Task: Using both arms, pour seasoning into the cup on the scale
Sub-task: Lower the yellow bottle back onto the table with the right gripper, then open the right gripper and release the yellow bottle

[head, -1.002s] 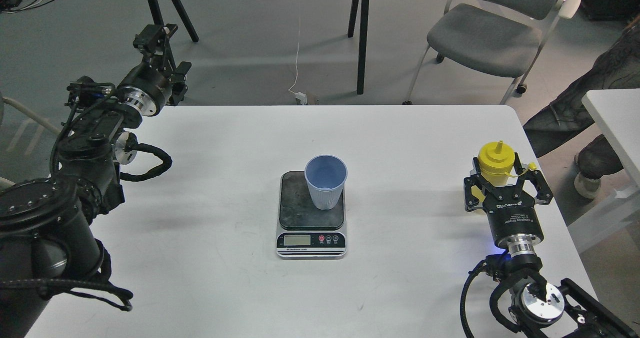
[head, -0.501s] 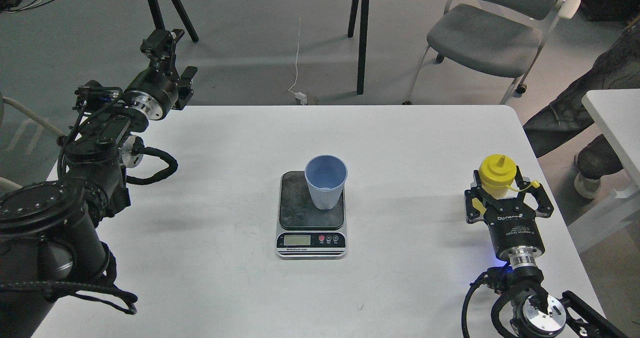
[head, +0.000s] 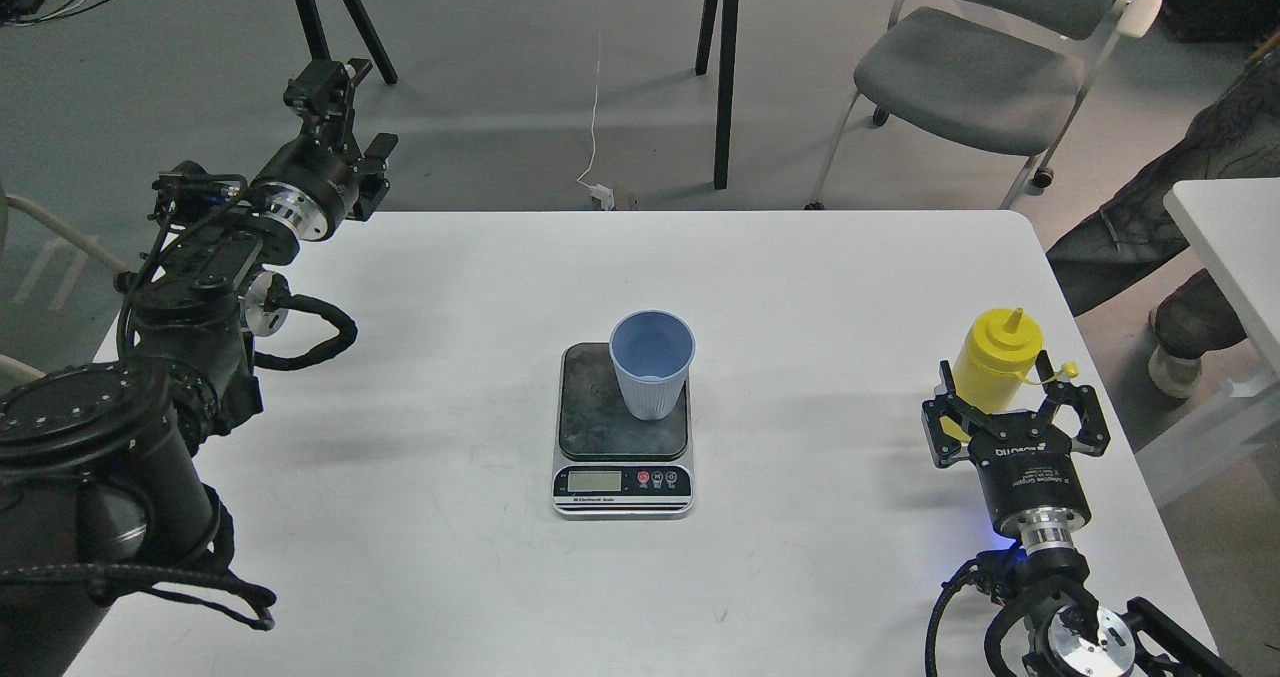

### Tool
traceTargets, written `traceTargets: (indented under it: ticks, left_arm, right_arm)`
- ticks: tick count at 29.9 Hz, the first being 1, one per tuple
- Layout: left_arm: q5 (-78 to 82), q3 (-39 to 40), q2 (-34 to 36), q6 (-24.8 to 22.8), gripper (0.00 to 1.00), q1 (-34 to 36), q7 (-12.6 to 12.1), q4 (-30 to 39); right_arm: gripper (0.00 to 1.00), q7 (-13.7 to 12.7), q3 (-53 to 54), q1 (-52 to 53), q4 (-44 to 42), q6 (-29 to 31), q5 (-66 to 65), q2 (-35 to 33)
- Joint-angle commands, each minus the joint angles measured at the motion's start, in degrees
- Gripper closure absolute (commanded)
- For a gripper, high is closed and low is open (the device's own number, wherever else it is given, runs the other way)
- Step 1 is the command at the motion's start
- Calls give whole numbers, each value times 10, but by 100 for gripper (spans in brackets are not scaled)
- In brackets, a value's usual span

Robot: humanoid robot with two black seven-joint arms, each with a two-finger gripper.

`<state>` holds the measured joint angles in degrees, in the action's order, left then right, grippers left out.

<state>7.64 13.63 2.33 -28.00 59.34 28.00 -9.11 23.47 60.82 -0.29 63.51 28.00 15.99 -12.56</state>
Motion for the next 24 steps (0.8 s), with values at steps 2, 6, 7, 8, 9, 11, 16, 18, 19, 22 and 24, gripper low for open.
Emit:
traceTargets:
  ticks: [2,6,7,8,9,11,16,18,19,22,24]
  left_arm:
    - [-1,-1,1,0,10,0,0,0]
    - [-1,0,0,0,10,-1,0,1]
    - [-1,0,0,0,10,0,0,0]
    - [-1,0,0,0,10,0,0,0]
    - [-1,0,0,0,10,0,0,1]
    - [-1,-1,0,0,10,-1,0,1]
    - [-1,0,-7,0,10,1,0,0]
    - [-1,-1,-5,0,10,1,0,1]
    - [-1,-1,-2,0,10,0,0,0]
    - [-1,0,-6,0,10,1,0,1]
    - [-1,0,-9,0,10,2,0,1]
  right_arm:
    - [4,-1,0,-8,-1,0,0,-1]
    - [4,-1,0,-23,0,0,0,-4]
    - [4,-1,1,-25,0,0,1,-5]
    - [4,-1,1,-29,0,0,0,-6]
    - [4,-1,1,-33,1,0,1,-6]
    - [4,-2,1,-44,4,0,1,-7]
    - [4,-2,4,-50,13,0,1,-17]
    - [4,-2,4,-53,15,0,1,-20]
    - [4,-2,4,-54,20,0,1,-22]
    - [4,-3,7,-62,43,0,1,-40]
    - [4,-3,13,-68,56,0,1,-44]
